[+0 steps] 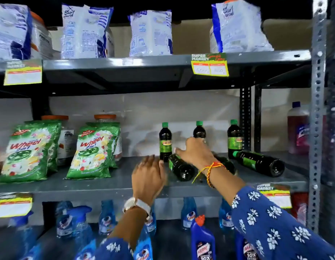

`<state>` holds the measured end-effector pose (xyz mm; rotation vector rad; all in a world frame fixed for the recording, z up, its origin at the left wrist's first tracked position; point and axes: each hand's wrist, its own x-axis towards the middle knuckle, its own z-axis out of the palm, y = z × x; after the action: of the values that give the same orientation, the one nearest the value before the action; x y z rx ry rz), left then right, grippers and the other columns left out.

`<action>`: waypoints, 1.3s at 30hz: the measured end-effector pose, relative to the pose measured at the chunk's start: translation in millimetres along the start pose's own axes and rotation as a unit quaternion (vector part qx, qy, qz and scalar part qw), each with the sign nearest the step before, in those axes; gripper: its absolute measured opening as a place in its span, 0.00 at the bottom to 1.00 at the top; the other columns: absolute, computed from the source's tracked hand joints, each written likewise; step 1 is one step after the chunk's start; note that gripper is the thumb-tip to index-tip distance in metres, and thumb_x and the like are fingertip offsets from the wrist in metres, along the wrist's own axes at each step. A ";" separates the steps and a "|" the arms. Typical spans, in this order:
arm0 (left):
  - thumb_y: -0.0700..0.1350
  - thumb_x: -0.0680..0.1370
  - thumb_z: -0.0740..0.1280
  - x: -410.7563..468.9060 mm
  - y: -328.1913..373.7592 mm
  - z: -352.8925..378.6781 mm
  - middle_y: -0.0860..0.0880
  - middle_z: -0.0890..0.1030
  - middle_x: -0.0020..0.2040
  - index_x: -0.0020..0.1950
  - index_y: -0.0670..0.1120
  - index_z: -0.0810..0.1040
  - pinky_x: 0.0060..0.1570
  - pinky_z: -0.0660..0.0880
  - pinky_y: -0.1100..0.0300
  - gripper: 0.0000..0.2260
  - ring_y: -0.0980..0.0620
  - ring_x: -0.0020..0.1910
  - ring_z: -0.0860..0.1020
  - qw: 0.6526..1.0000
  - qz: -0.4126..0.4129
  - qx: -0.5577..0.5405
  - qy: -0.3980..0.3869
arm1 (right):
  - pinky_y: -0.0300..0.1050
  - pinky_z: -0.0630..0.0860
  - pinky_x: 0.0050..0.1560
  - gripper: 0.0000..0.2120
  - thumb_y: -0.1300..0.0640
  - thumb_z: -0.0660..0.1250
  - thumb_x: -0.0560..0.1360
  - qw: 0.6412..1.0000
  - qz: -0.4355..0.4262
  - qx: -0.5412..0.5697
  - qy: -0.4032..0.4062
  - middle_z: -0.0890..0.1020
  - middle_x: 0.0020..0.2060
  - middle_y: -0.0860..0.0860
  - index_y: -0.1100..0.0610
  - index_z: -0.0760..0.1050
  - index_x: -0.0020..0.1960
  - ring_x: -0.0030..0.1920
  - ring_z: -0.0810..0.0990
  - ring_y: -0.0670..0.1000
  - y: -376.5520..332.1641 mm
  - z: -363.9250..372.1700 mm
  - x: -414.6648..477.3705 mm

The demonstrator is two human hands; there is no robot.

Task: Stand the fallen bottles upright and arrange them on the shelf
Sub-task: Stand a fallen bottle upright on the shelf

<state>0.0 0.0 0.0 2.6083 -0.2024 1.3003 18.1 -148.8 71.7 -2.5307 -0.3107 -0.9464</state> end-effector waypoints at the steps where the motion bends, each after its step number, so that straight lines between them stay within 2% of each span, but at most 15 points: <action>1: 0.47 0.77 0.53 -12.3 -7.7 8.1 0.40 0.84 0.50 0.48 0.41 0.81 0.49 0.77 0.51 0.19 0.42 0.50 0.81 1.000 -0.001 -0.004 -0.012 | 0.43 0.69 0.38 0.19 0.45 0.68 0.71 0.999 0.005 -0.030 -0.028 0.81 0.45 0.61 0.63 0.75 0.44 0.45 0.78 0.58 -3.7 6.7 -1.0; 3: 0.45 0.77 0.55 -29.1 -20.9 24.9 0.43 0.84 0.39 0.39 0.44 0.80 0.40 0.78 0.54 0.16 0.44 0.38 0.82 1.000 -0.005 0.019 -0.014 | 0.46 0.72 0.44 0.22 0.42 0.68 0.69 0.992 0.018 -0.106 -0.066 0.80 0.50 0.59 0.61 0.75 0.49 0.52 0.77 0.60 -8.1 21.8 2.7; 5: 0.45 0.76 0.54 -38.2 -27.4 30.1 0.46 0.83 0.33 0.36 0.46 0.78 0.35 0.76 0.56 0.16 0.45 0.31 0.80 0.999 -0.008 0.035 -0.028 | 0.49 0.73 0.50 0.27 0.38 0.68 0.67 0.975 0.054 -0.178 -0.119 0.79 0.54 0.55 0.59 0.74 0.55 0.56 0.75 0.59 -12.6 36.5 9.5; 7: 0.45 0.75 0.54 -33.3 -31.9 38.8 0.47 0.82 0.31 0.35 0.46 0.78 0.34 0.75 0.55 0.15 0.45 0.30 0.79 0.999 -0.005 0.046 0.011 | 0.48 0.73 0.48 0.27 0.39 0.68 0.67 0.952 0.068 -0.253 -0.159 0.78 0.55 0.52 0.57 0.74 0.58 0.55 0.77 0.57 -15.3 55.7 19.2; 10: 0.45 0.74 0.54 -35.2 -31.1 44.9 0.49 0.82 0.33 0.36 0.47 0.79 0.35 0.74 0.55 0.15 0.46 0.33 0.79 0.999 -0.022 0.031 0.035 | 0.46 0.73 0.45 0.20 0.49 0.68 0.68 0.945 0.072 -0.291 -0.127 0.80 0.54 0.50 0.55 0.75 0.57 0.54 0.78 0.55 -11.4 75.4 25.1; 13: 0.46 0.75 0.53 -35.7 -32.0 48.4 0.49 0.82 0.34 0.36 0.46 0.78 0.36 0.74 0.54 0.15 0.47 0.34 0.79 0.999 -0.013 0.031 0.034 | 0.44 0.68 0.40 0.21 0.42 0.69 0.65 0.979 0.085 -0.178 -0.044 0.82 0.48 0.54 0.57 0.77 0.49 0.51 0.80 0.57 4.7 82.3 20.7; 15: 0.46 0.75 0.53 -34.5 -31.9 48.1 0.48 0.82 0.34 0.36 0.46 0.78 0.36 0.73 0.55 0.16 0.47 0.34 0.79 0.999 -0.017 0.036 0.032 | 0.46 0.70 0.38 0.27 0.36 0.67 0.64 0.993 0.085 -0.081 0.016 0.82 0.45 0.57 0.58 0.73 0.47 0.48 0.80 0.60 16.4 84.6 15.0; 17: 0.46 0.75 0.53 -33.8 -31.5 49.2 0.48 0.82 0.34 0.36 0.46 0.78 0.36 0.73 0.55 0.15 0.46 0.33 0.79 0.999 -0.020 0.034 0.030 | 0.49 0.73 0.40 0.30 0.33 0.65 0.65 0.996 0.079 0.016 0.032 0.82 0.45 0.60 0.58 0.67 0.49 0.47 0.80 0.63 24.9 90.9 8.7; 22: 0.46 0.74 0.53 -34.0 -31.6 49.7 0.48 0.82 0.34 0.37 0.46 0.78 0.37 0.72 0.56 0.16 0.46 0.33 0.79 0.999 -0.018 0.029 0.034 | 0.48 0.69 0.41 0.26 0.37 0.67 0.67 0.985 0.047 0.162 -0.036 0.80 0.49 0.56 0.54 0.60 0.49 0.50 0.79 0.61 32.5 98.8 5.9; 26: 0.46 0.74 0.53 -35.4 -30.3 49.2 0.47 0.82 0.34 0.36 0.45 0.78 0.37 0.72 0.56 0.16 0.46 0.33 0.79 0.999 -0.018 0.028 0.043 | 0.47 0.68 0.43 0.25 0.39 0.67 0.67 0.975 0.055 0.203 -0.077 0.75 0.47 0.50 0.52 0.59 0.51 0.52 0.77 0.57 34.3 102.2 8.4; 28: 0.45 0.74 0.53 -35.5 -30.5 49.1 0.47 0.82 0.34 0.36 0.45 0.78 0.37 0.72 0.56 0.16 0.45 0.32 0.79 0.998 -0.018 0.032 0.043 | 0.47 0.69 0.46 0.28 0.36 0.67 0.65 0.969 0.072 0.218 -0.092 0.75 0.48 0.49 0.50 0.58 0.53 0.53 0.76 0.56 34.4 104.3 9.5; 32: 0.45 0.74 0.53 -34.6 -30.2 50.0 0.47 0.82 0.32 0.35 0.45 0.77 0.36 0.72 0.56 0.15 0.46 0.32 0.78 0.998 -0.021 0.039 0.050 | 0.50 0.73 0.53 0.42 0.30 0.72 0.52 0.961 0.099 0.247 -0.078 0.72 0.51 0.48 0.51 0.59 0.54 0.53 0.74 0.51 33.4 108.3 13.2; 34: 0.45 0.74 0.53 -34.8 -30.3 51.2 0.47 0.82 0.33 0.35 0.45 0.77 0.36 0.72 0.55 0.15 0.46 0.32 0.78 0.998 -0.022 0.039 0.052 | 0.50 0.73 0.51 0.39 0.37 0.76 0.53 0.963 0.089 0.241 -0.081 0.73 0.50 0.50 0.52 0.59 0.53 0.51 0.75 0.52 36.0 110.9 16.3; 36: 0.45 0.74 0.53 -35.0 -31.1 52.5 0.47 0.82 0.33 0.36 0.45 0.78 0.37 0.72 0.55 0.15 0.46 0.33 0.79 0.998 -0.024 0.036 0.052 | 0.51 0.73 0.53 0.35 0.44 0.74 0.56 0.954 0.094 0.263 -0.105 0.75 0.48 0.49 0.51 0.58 0.53 0.53 0.76 0.54 39.4 112.6 19.1; 39: 0.45 0.74 0.53 -34.9 -30.8 54.0 0.46 0.83 0.35 0.36 0.45 0.78 0.39 0.73 0.56 0.16 0.46 0.33 0.79 0.998 -0.024 0.033 0.047 | 0.50 0.71 0.58 0.37 0.48 0.75 0.57 0.933 0.096 0.320 -0.134 0.74 0.48 0.45 0.50 0.56 0.57 0.56 0.75 0.53 42.2 112.4 20.5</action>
<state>27.4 16.8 -63.6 2.5812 -0.0831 1.4333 112.3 -133.7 -4.0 -2.0232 -0.3712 -0.3371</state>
